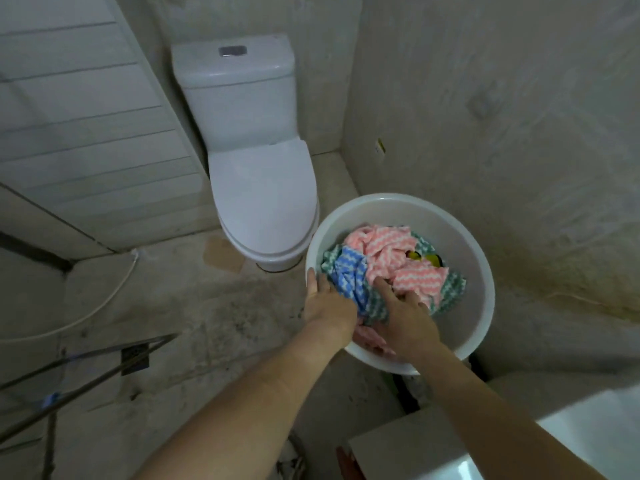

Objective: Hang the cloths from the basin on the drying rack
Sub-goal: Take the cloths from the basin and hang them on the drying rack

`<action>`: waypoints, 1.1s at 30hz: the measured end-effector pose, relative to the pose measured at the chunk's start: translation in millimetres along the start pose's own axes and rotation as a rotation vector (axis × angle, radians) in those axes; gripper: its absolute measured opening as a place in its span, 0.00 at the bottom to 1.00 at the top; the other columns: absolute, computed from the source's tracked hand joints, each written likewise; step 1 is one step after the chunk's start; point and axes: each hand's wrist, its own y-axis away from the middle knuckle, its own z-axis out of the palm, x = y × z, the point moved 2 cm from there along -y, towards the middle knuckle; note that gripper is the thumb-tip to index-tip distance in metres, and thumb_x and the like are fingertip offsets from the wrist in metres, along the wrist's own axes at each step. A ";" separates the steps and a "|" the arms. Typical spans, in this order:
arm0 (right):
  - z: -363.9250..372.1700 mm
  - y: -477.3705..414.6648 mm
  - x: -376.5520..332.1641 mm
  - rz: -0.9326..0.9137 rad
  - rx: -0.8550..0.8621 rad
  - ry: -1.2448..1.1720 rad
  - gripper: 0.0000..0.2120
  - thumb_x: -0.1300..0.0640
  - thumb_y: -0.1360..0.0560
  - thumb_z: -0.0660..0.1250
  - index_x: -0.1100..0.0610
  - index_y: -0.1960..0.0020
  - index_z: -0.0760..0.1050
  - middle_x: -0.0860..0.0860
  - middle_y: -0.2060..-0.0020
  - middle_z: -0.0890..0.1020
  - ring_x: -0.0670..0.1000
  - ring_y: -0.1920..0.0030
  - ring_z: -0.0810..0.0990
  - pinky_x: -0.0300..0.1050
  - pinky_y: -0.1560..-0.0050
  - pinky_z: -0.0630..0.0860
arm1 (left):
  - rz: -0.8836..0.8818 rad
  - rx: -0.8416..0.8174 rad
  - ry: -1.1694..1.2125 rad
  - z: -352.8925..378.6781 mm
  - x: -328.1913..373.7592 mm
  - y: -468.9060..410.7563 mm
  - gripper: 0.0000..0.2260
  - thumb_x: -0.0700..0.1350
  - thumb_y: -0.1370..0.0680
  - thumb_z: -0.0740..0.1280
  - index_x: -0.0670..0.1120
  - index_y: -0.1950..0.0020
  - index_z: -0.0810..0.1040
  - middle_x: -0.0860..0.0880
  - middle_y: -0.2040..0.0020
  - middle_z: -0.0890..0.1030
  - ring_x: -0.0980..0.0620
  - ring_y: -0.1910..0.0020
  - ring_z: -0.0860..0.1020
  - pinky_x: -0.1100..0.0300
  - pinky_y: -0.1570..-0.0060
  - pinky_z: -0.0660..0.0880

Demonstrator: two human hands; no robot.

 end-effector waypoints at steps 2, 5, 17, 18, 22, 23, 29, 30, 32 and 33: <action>-1.4 -4.2 -1.0 0.024 0.015 0.045 0.30 0.51 0.24 0.64 0.42 0.27 0.53 0.60 0.39 0.66 0.64 0.41 0.70 0.54 0.48 0.73 | 0.009 -0.049 -0.063 1.7 4.4 -10.7 0.17 0.49 0.23 0.62 0.49 0.34 0.74 0.43 0.25 0.62 0.38 0.25 0.50 0.36 0.34 0.28; -6.7 -11.0 -1.8 0.042 0.106 0.098 0.19 0.60 0.23 0.60 0.47 0.33 0.67 0.57 0.42 0.68 0.61 0.45 0.74 0.51 0.55 0.73 | 0.067 -0.064 -0.067 -2.3 4.7 -18.2 0.11 0.48 0.22 0.60 0.49 0.44 0.79 0.48 0.36 0.76 0.43 0.30 0.64 0.39 0.30 0.32; -83.8 3.7 15.7 0.242 -0.142 -1.995 0.14 0.55 0.21 0.58 0.58 0.40 0.75 0.54 0.46 0.81 0.51 0.47 0.80 0.43 0.62 0.81 | -0.031 0.335 2.152 -21.1 -45.8 15.4 0.15 0.26 0.28 0.62 0.42 0.66 0.81 0.48 0.71 0.81 0.53 0.70 0.79 0.62 0.64 0.77; -85.7 6.6 14.6 0.204 -0.222 -2.136 0.15 0.52 0.21 0.56 0.57 0.40 0.76 0.54 0.44 0.81 0.52 0.47 0.82 0.44 0.61 0.81 | 0.002 0.328 2.238 -27.1 -47.8 19.3 0.15 0.26 0.28 0.60 0.41 0.66 0.80 0.48 0.72 0.81 0.54 0.72 0.79 0.63 0.67 0.77; -81.4 17.0 -3.3 -0.003 -0.398 -1.985 0.31 0.36 0.25 0.58 0.56 0.32 0.71 0.55 0.36 0.78 0.55 0.40 0.79 0.47 0.53 0.81 | 0.101 0.246 2.440 -50.8 -43.7 27.0 0.18 0.28 0.30 0.55 0.44 0.71 0.76 0.48 0.72 0.75 0.52 0.71 0.74 0.63 0.69 0.72; -80.9 19.6 -11.4 -0.070 -0.419 -1.841 0.33 0.35 0.27 0.61 0.54 0.30 0.69 0.56 0.36 0.78 0.56 0.38 0.78 0.51 0.47 0.80 | 0.124 0.222 2.469 -55.2 -41.0 27.2 0.18 0.28 0.31 0.54 0.45 0.72 0.75 0.48 0.71 0.73 0.52 0.69 0.74 0.62 0.68 0.72; -89.4 24.0 -43.9 -0.185 -0.314 -1.566 0.20 0.62 0.30 0.72 0.59 0.39 0.77 0.62 0.45 0.82 0.63 0.47 0.81 0.62 0.43 0.75 | 0.089 0.182 2.465 -67.0 -33.0 31.6 0.14 0.30 0.26 0.53 0.43 0.63 0.74 0.41 0.65 0.77 0.47 0.71 0.75 0.60 0.79 0.73; -90.2 24.3 -45.8 -0.181 -0.287 -1.513 0.18 0.63 0.30 0.72 0.61 0.41 0.78 0.62 0.47 0.83 0.63 0.47 0.82 0.61 0.44 0.76 | 0.041 0.235 2.422 -66.6 -35.0 32.3 0.15 0.29 0.25 0.52 0.42 0.63 0.75 0.42 0.67 0.78 0.47 0.72 0.75 0.61 0.78 0.73; -90.4 26.6 -47.2 -0.196 -0.250 -1.411 0.15 0.64 0.30 0.73 0.63 0.44 0.80 0.59 0.50 0.85 0.59 0.48 0.83 0.53 0.48 0.81 | -0.059 0.336 2.327 -64.0 -38.7 31.8 0.16 0.29 0.25 0.52 0.41 0.63 0.75 0.42 0.68 0.78 0.48 0.70 0.76 0.60 0.71 0.75; -90.5 28.8 -47.5 -0.205 -0.224 -1.369 0.14 0.65 0.30 0.73 0.63 0.45 0.80 0.57 0.51 0.85 0.56 0.50 0.84 0.48 0.53 0.81 | -0.083 0.351 2.306 -62.5 -39.3 31.4 0.15 0.29 0.25 0.52 0.41 0.61 0.76 0.42 0.65 0.78 0.48 0.67 0.76 0.59 0.66 0.75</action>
